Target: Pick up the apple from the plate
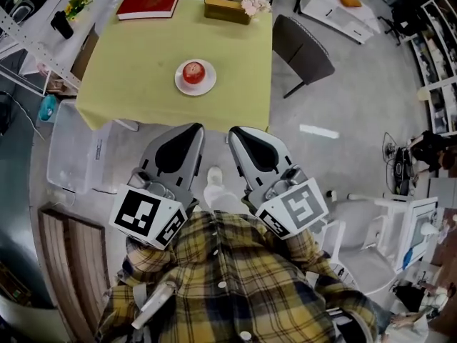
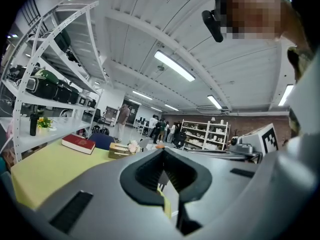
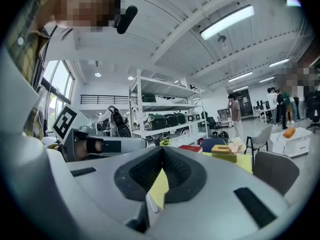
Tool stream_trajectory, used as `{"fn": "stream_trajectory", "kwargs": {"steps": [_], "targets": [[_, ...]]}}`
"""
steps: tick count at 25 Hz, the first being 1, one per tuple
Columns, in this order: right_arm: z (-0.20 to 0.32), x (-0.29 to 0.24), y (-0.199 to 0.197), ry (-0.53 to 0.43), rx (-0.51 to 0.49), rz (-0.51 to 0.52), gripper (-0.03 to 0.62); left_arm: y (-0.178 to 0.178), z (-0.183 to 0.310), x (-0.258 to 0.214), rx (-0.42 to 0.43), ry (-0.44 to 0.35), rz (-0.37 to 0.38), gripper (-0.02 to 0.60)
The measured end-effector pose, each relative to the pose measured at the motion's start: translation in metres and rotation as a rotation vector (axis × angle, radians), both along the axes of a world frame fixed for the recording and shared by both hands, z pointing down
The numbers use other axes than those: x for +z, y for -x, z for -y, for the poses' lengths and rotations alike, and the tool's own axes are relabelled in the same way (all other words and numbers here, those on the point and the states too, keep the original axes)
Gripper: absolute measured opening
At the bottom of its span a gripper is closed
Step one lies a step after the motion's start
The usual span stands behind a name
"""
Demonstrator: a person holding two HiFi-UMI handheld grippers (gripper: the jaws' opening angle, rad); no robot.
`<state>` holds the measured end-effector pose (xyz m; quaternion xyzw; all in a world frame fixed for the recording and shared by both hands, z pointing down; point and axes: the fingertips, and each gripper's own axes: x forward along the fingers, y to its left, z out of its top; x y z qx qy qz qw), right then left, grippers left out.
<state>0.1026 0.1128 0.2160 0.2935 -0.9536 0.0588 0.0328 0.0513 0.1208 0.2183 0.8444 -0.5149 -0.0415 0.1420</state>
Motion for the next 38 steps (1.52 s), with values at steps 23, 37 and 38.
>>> {"fn": "stream_trajectory", "kwargs": {"steps": [23, 37, 38], "targets": [[0.151, 0.006, 0.029, 0.005, -0.038, -0.010, -0.003, 0.039, 0.152, 0.000, -0.066, -0.018, -0.001, 0.008], [0.253, 0.001, 0.129, 0.003, 0.147, 0.002, -0.003, 0.132, 0.261, -0.006, 0.137, -0.020, 0.024, 0.008], [0.258, 0.002, 0.135, 0.004, 0.165, 0.005, -0.003, 0.137, 0.267, -0.005, 0.159, -0.018, 0.028, 0.008]]}}
